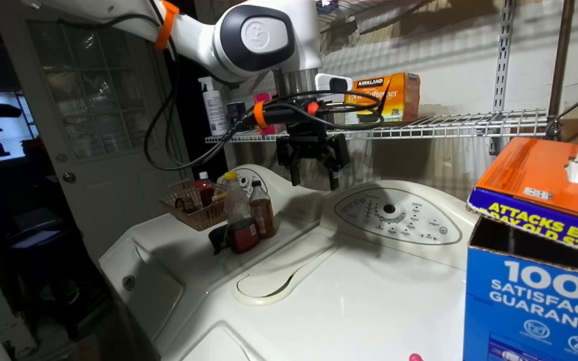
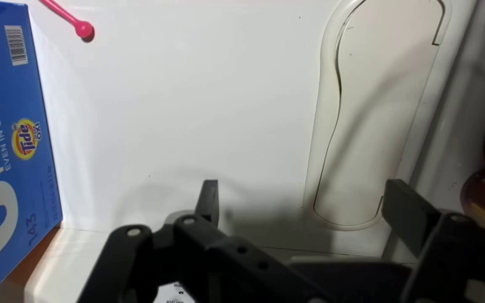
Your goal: Press a button on the washing machine on the right.
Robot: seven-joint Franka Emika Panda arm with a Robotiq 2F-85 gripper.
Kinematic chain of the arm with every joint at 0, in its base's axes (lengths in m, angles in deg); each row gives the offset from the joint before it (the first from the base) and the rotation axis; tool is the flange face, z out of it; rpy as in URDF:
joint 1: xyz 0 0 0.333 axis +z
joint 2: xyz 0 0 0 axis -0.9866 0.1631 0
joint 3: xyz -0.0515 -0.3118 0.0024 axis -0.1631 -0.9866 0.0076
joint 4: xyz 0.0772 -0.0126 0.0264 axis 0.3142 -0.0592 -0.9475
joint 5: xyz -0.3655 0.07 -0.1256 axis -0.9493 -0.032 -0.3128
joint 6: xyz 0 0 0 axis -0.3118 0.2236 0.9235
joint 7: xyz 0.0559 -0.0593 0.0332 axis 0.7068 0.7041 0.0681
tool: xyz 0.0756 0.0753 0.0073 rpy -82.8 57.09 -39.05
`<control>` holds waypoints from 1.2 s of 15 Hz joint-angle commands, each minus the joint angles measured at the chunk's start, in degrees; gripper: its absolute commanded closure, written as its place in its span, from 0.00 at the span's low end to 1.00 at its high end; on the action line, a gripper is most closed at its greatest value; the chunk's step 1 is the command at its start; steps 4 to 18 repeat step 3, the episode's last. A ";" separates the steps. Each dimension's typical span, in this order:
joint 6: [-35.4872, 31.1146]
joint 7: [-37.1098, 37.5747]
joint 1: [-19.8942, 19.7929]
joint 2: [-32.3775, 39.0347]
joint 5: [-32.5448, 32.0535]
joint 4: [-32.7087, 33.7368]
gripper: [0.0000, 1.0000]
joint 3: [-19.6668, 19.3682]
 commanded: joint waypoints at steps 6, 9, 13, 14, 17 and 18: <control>0.13 -0.09 1.07 -0.14 -0.05 -0.67 0.00 -1.07; 0.13 -0.09 1.07 -0.14 -0.05 -0.67 0.00 -1.07; 0.13 -0.09 1.07 -0.14 -0.05 -0.67 0.00 -1.07; 0.13 -0.09 1.07 -0.14 -0.05 -0.67 0.00 -1.07; 0.13 -0.09 1.07 -0.14 -0.05 -0.67 0.00 -1.07; 0.13 -0.09 1.07 -0.14 -0.05 -0.67 0.00 -1.07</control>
